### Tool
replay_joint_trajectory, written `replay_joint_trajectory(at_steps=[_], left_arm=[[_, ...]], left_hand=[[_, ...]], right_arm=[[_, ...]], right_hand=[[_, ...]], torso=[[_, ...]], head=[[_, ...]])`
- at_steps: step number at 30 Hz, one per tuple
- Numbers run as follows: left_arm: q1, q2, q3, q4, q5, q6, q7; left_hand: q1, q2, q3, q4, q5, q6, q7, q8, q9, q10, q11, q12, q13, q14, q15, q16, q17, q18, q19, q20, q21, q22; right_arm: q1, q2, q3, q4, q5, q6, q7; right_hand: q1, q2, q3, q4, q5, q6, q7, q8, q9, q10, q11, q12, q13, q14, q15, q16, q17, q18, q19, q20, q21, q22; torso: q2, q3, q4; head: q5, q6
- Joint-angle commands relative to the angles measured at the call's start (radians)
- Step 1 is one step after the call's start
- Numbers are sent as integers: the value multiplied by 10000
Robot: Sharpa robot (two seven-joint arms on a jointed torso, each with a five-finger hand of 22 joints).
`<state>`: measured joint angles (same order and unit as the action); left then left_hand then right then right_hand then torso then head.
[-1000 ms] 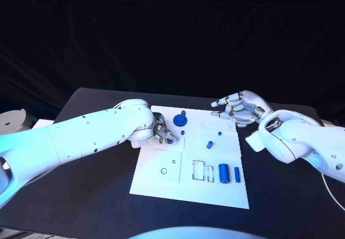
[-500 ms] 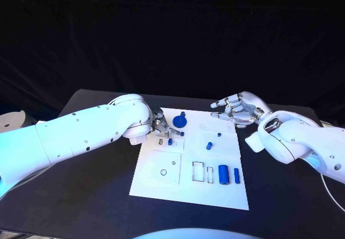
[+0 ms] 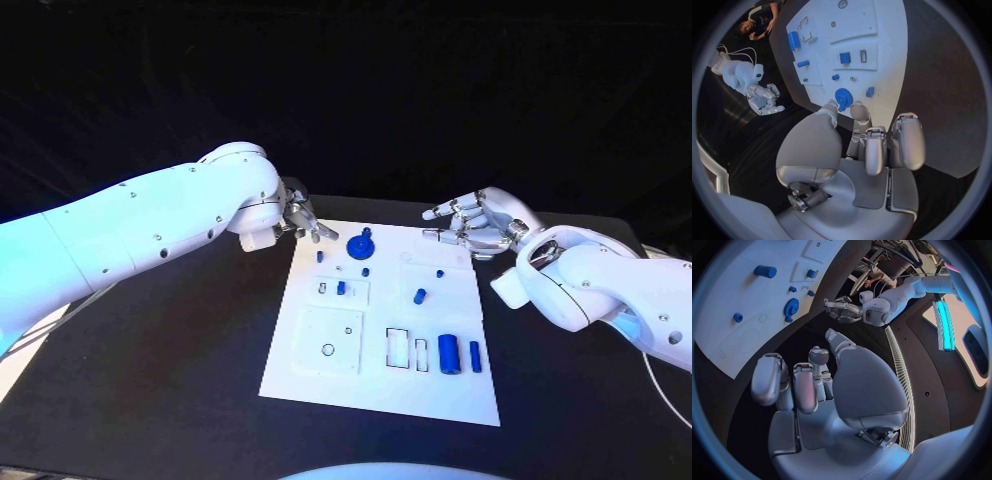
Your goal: Assemble the parts on the task board
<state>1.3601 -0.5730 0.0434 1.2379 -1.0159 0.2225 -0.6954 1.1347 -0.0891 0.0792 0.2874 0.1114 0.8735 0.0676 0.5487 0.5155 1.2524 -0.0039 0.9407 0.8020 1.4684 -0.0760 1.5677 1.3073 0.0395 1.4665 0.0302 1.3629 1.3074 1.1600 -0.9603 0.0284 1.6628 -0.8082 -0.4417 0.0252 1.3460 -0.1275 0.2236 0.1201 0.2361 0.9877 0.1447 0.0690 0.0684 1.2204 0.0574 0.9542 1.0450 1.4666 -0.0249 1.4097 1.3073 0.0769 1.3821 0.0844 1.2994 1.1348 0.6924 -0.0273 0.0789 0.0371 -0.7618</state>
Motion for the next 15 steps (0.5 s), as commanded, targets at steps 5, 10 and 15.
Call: replay_joint_trajectory(at_steps=[5,10,15], left_arm=[[84,759,-187,-1539,-68,543,766],[35,1073,-295,-2153,-205,721,1041],[-33,1327,-382,-2645,-282,728,1288]], left_hand=[[169,65,-203,22,33,210,12,-35,-107,77,-24,170,130,1024,67,31,2635,147,160,75,184,873],[294,204,-318,13,36,509,-69,-9,-223,342,-94,526,474,1024,19,31,2635,92,278,52,391,1072],[309,282,-404,26,32,644,-102,-41,-307,475,-124,686,638,1024,-7,31,2635,61,337,30,501,1178]], right_arm=[[-7,67,0,-38,-56,23,46],[-7,88,0,-49,-98,26,53],[-7,106,0,-88,-123,33,50]], right_hand=[[-86,-2,-49,3,50,-57,27,-14,-1,-40,-5,-47,-28,514,37,-70,520,142,-4,-31,-57,-11],[-86,-2,-49,3,50,-57,27,-14,-1,-40,-5,-47,-28,514,37,-70,520,142,-4,-31,-57,-11],[-72,12,-44,-3,61,-57,25,-11,0,-25,-8,-25,-17,519,36,-59,535,141,1,-32,-58,-10]], torso=[[32,-35,8],[43,-35,-4],[36,-36,4]], head=[[31,23],[39,22],[27,-5]])
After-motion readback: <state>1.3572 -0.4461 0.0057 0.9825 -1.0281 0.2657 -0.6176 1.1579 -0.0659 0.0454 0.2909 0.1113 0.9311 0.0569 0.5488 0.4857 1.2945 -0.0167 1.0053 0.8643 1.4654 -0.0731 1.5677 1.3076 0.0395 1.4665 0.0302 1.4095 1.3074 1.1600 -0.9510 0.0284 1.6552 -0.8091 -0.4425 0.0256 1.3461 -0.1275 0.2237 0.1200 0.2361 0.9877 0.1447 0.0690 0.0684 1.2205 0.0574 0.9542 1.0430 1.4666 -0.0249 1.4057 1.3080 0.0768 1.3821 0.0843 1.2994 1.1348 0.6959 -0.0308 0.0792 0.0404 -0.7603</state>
